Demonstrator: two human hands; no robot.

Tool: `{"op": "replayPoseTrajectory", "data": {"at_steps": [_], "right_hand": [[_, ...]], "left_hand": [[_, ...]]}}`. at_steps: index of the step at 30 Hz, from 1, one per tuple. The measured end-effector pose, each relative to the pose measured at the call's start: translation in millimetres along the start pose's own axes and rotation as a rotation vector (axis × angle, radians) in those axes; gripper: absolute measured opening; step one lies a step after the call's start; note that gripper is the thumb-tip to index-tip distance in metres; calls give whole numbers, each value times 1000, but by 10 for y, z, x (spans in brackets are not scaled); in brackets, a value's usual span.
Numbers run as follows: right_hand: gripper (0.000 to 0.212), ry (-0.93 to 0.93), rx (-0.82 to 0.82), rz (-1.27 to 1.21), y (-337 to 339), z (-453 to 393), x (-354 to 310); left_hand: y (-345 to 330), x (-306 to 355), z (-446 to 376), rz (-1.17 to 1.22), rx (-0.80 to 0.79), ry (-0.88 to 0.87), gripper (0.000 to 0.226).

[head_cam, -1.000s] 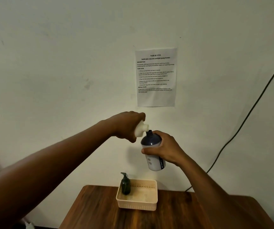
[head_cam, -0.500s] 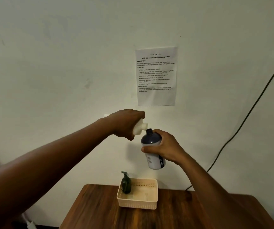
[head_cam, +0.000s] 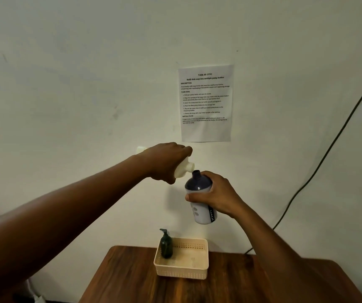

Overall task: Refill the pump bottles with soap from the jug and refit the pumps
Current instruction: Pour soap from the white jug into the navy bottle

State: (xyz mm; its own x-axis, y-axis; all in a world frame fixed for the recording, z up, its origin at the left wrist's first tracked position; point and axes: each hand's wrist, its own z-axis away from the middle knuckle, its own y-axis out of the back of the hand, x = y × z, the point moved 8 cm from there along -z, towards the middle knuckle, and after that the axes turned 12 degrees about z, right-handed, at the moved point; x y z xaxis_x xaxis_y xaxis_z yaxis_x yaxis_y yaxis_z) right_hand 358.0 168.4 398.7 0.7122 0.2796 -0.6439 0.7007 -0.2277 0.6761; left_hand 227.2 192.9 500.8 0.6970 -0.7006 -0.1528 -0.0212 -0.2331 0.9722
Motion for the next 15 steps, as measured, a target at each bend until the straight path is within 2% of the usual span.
{"op": "replayPoseTrajectory", "data": {"at_steps": [15], "right_hand": [[62, 6, 15, 19, 13, 1, -18]], "left_hand": [[78, 47, -25, -106, -7, -33, 71]]}}
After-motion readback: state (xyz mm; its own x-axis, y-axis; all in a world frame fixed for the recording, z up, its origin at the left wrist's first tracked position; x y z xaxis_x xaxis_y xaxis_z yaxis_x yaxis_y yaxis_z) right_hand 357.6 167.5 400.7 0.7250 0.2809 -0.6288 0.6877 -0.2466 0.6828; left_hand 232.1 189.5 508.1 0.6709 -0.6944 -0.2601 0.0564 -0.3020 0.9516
